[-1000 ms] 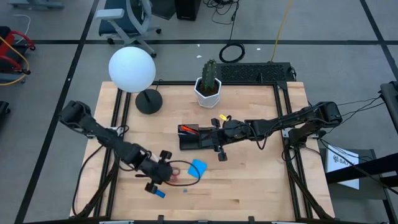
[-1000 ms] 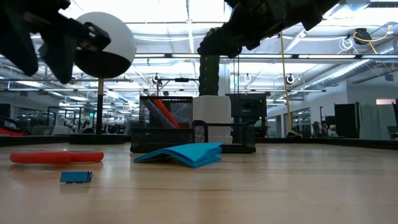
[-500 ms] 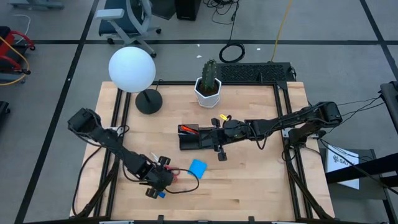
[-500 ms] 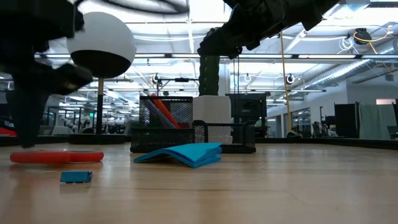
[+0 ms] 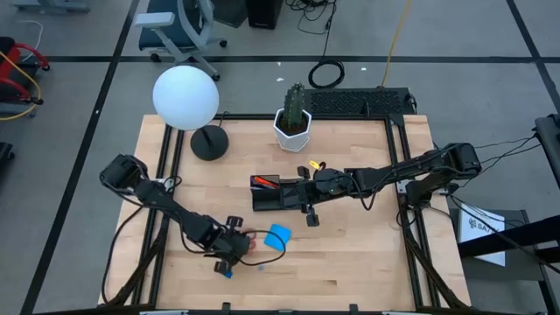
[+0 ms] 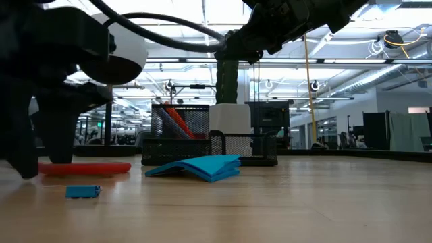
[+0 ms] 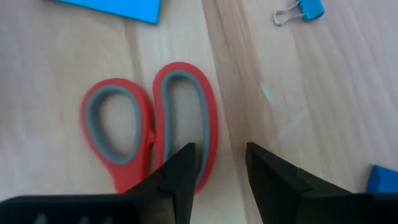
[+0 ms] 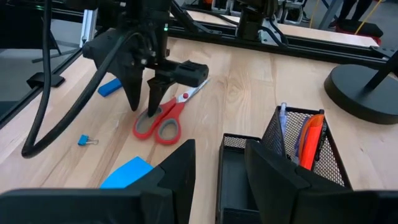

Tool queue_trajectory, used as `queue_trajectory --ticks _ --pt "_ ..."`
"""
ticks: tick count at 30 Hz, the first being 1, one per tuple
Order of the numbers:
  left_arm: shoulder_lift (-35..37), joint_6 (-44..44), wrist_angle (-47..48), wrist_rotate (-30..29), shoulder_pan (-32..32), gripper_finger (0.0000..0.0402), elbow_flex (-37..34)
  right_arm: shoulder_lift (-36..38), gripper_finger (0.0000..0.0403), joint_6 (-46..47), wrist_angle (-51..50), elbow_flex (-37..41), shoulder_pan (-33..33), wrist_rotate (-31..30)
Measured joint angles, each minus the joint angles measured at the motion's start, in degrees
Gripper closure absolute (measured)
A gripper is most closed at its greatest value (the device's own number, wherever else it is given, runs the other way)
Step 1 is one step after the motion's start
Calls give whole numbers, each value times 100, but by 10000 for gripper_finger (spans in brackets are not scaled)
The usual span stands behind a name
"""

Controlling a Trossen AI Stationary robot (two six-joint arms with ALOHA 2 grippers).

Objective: Pick and place office supplies into organizer
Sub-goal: Put the scissors into the black desk organizer

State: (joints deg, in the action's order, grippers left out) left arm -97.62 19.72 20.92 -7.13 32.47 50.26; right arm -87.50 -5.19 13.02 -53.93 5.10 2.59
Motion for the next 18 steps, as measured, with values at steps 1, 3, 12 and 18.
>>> queue_trajectory --ticks 1,3,12,18 --pt "-45 32 -32 39 -11 262 1 0 273 0 2 0 0 0" --pt "-125 38 -50 75 -21 277 20 0 273 0 1 0 0 0" --pt "-455 406 -177 72 -98 382 40 0 273 2 -1 0 0 0" --pt "-311 394 -232 180 -100 367 0 0 273 2 -1 0 0 -1"
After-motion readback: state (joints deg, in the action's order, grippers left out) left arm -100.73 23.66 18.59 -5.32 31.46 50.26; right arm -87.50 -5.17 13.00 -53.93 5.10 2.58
